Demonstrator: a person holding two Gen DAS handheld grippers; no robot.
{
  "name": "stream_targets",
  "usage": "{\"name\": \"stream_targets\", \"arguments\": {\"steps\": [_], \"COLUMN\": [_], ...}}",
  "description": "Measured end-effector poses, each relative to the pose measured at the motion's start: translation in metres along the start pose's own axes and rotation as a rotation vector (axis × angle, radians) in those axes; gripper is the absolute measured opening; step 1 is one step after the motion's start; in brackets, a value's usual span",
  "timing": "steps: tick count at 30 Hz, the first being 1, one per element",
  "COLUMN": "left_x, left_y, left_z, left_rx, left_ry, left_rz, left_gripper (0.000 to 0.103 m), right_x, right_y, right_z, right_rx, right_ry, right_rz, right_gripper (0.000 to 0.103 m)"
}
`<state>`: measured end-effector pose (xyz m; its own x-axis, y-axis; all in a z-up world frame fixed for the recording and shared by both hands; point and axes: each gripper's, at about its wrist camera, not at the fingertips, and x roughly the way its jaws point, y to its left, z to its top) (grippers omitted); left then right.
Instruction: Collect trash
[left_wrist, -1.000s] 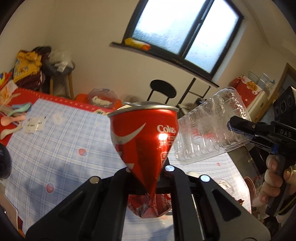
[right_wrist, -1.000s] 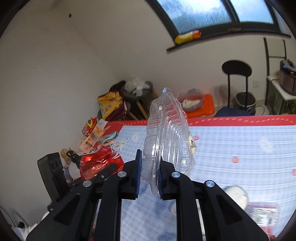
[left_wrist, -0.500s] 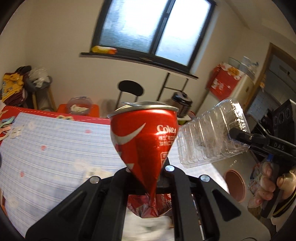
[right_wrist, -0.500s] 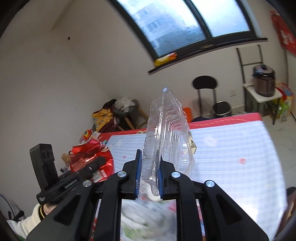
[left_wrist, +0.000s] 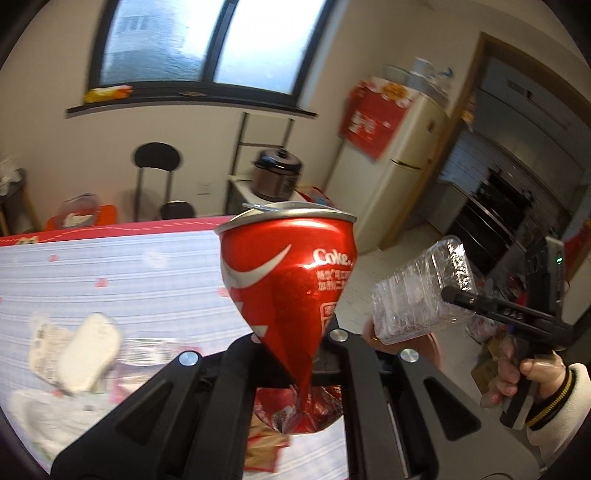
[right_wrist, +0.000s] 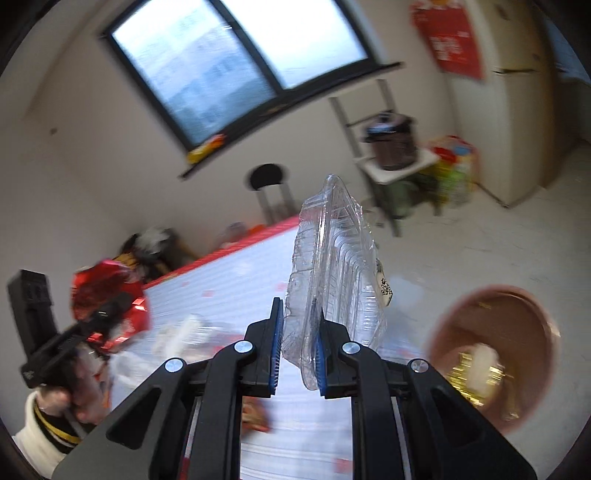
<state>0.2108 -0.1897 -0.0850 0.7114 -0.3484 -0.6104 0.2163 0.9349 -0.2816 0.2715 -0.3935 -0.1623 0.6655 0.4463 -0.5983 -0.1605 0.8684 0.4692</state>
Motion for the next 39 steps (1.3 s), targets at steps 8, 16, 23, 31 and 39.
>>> {"name": "stream_targets", "arguments": {"steps": [8,16,23,31,39], "left_x": [0.051,0.068,0.064,0.065,0.086], "left_y": [-0.047,-0.06,-0.062,-0.077,-0.118], "left_z": [-0.007,-0.014,-0.007,-0.009,-0.016], "left_rx": [0.053,0.094,0.128,0.175,0.23], "left_ry": [0.075,0.115,0.114,0.125,0.161], "left_rz": [-0.035,-0.02,-0.014,-0.051,-0.148], "left_gripper": [0.007,0.007,0.007,0.007,0.007], "right_x": [-0.012,-0.005,-0.012,-0.038,-0.087], "right_y": [-0.101,-0.137,-0.137,-0.121,-0.118], "right_z": [-0.028,-0.044,-0.039,-0.038,-0.057], "right_rx": [0.105,0.161,0.148,0.093,0.109], "right_ry": [0.014,0.022,-0.016,-0.06,-0.13], "right_rz": [-0.161,-0.232,-0.32,-0.424,-0.46], "right_gripper": [0.016,0.02,0.081,0.098,0.098]}}
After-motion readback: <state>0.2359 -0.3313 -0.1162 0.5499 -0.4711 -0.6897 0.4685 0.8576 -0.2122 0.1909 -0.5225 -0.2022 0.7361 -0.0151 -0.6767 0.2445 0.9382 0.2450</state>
